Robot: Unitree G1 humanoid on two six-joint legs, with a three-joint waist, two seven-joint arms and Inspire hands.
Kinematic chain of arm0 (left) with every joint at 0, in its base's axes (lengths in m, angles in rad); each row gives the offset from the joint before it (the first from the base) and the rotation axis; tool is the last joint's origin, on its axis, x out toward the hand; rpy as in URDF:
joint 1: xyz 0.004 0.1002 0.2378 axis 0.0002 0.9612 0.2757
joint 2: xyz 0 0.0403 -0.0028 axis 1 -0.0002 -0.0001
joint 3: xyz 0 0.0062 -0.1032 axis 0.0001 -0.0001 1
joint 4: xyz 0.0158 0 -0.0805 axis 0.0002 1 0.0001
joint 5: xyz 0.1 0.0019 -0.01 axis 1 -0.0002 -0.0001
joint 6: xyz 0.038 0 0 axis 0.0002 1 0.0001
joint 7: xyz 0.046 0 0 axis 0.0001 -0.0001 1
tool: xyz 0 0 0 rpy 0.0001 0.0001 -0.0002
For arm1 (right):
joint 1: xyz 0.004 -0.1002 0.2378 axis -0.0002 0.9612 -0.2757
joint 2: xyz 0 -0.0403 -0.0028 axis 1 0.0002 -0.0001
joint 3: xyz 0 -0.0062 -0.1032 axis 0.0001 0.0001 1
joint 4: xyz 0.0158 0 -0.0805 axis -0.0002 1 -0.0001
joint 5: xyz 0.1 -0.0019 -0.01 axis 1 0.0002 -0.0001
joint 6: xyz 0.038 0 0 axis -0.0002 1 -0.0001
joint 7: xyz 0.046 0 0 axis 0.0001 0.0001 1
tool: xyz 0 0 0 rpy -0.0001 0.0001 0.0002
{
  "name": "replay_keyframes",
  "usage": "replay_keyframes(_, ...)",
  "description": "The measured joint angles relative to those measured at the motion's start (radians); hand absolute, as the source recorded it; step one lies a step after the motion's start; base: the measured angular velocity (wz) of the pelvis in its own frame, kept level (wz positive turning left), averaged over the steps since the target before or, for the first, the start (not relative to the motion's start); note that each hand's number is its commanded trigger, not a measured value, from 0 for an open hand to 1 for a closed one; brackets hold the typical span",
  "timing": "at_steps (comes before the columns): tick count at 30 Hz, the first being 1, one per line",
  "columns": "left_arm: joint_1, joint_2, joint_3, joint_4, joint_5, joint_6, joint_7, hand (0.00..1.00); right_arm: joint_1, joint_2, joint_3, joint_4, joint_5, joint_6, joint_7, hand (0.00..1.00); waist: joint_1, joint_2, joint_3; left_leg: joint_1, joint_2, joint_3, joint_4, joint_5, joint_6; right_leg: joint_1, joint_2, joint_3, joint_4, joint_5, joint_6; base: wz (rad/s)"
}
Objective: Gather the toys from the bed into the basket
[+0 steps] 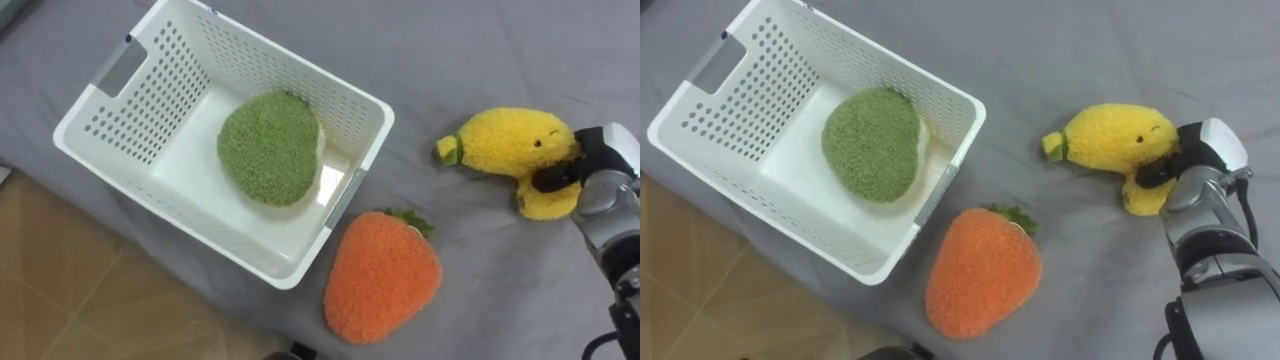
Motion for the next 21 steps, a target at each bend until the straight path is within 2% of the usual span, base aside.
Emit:
replay_keyframes(4,0.000,0.000,-0.014,0.002,-0.016,-0.011,0.000,0.00,-0.012,-0.001,0.001,0.030,0.045,-0.011,0.000,1.00,0.000,0.001,-0.0006,0.001,-0.001,-0.004,0.000,0.001,-0.001,0.002,-0.001,-0.008,0.000,0.000,0.001,0.03)
replay_keyframes(8,0.007,0.004,-0.050,0.006,-0.019,-0.010,0.000,0.00,-0.014,-0.023,0.033,0.054,0.093,-0.017,-0.001,1.00,0.009,0.002,-0.0013,0.001,-0.003,-0.010,0.003,0.001,-0.001,0.003,-0.002,-0.008,-0.001,-0.001,0.001,0.02)
replay_keyframes(14,0.010,0.005,-0.046,0.004,-0.018,-0.014,0.006,0.00,-0.014,-0.029,0.030,0.053,0.113,-0.021,-0.001,1.00,0.013,0.006,-0.0038,0.001,-0.003,-0.006,0.003,0.002,-0.002,0.004,-0.001,0.002,0.000,-0.002,0.001,0.00)
replay_keyframes(19,0.012,0.006,-0.005,0.003,-0.011,-0.031,0.005,0.00,-0.011,-0.040,0.008,-0.096,0.082,-0.028,-0.001,1.00,-0.032,0.010,-0.0070,0.012,-0.002,0.002,0.005,0.004,0.000,0.010,-0.005,0.003,0.014,-0.002,0.001,0.00)
replay_keyframes(21,0.013,0.006,0.014,0.003,-0.007,-0.042,0.005,0.00,0.011,-0.039,-0.007,-0.182,0.080,-0.039,-0.001,1.00,-0.054,0.007,-0.0117,0.049,-0.003,0.005,0.003,0.003,0.000,0.045,-0.006,0.004,0.011,-0.001,0.001,0.00)
